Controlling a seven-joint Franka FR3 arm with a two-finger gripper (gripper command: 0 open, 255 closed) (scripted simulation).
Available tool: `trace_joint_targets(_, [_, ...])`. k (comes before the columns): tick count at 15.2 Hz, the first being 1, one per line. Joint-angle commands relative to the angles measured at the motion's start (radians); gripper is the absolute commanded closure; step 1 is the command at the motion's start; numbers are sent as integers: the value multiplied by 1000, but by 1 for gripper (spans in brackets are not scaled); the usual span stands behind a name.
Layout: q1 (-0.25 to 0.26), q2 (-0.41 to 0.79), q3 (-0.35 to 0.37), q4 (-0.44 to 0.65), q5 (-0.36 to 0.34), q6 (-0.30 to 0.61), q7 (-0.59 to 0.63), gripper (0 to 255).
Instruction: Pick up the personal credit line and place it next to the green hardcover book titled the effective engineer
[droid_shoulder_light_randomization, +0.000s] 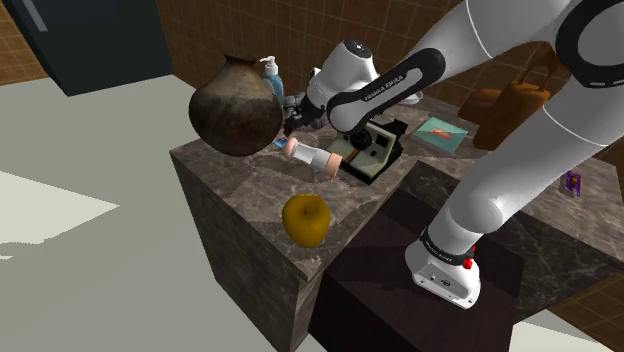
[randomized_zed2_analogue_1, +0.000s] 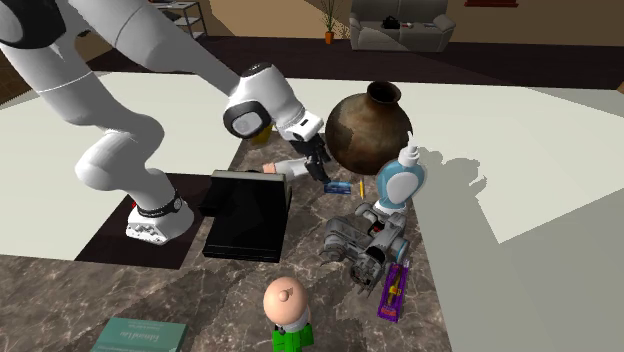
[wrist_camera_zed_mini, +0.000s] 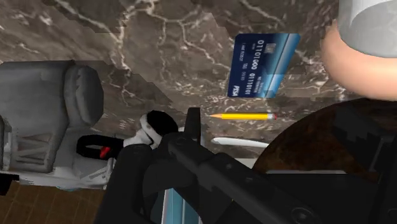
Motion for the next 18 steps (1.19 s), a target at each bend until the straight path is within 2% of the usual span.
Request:
trace_joint_targets(1, [-49,88,45,28,-91,73,91,0])
trace_joint_targets(2, [-85,132,70,52,-175,114,166,0])
trace_joint_targets(3, [-120,178,88,82,-299,149,274,0])
trace_joint_targets(4, [-113,179,80,83,-304,149,278,0])
trace_joint_targets(8, [-114,253,56,128,-462,176,407,0])
trace_joint_targets(11, [-83,318,5,175,-592,195,517,0])
trace_joint_targets(18, [-77,318,-1,174,-588,196,515,0])
